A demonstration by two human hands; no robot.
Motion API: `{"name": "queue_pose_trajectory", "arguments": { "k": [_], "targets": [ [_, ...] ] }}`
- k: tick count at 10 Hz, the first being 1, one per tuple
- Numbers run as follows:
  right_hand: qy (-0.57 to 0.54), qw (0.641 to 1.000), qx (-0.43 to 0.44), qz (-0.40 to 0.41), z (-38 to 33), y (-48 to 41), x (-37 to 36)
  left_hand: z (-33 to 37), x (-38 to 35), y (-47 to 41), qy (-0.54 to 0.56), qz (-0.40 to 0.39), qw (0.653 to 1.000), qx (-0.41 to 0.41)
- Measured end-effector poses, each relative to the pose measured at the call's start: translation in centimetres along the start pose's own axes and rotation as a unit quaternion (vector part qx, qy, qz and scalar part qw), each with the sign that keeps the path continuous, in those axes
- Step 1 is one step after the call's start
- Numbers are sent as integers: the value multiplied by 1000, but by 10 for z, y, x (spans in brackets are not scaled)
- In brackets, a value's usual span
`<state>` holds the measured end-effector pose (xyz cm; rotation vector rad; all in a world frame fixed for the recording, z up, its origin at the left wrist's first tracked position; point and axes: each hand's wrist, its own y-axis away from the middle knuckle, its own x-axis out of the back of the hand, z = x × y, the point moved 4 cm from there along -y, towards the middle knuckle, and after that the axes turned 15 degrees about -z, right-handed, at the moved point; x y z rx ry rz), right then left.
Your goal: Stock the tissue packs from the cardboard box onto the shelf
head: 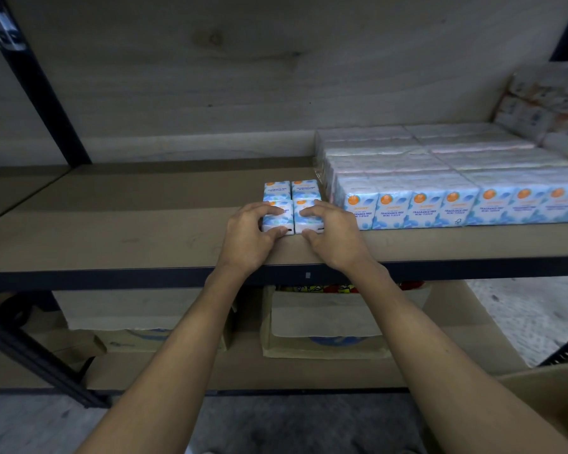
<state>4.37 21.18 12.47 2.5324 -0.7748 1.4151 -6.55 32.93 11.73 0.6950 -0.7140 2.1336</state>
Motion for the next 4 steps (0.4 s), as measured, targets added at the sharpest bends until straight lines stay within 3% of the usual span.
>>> {"name": "queue_pose_trajectory", "arguments": {
  "k": [4],
  "targets": [
    [-10, 1000, 9, 14, -2, 6, -1, 1, 3, 7, 32, 18, 999, -26]
  ]
}}
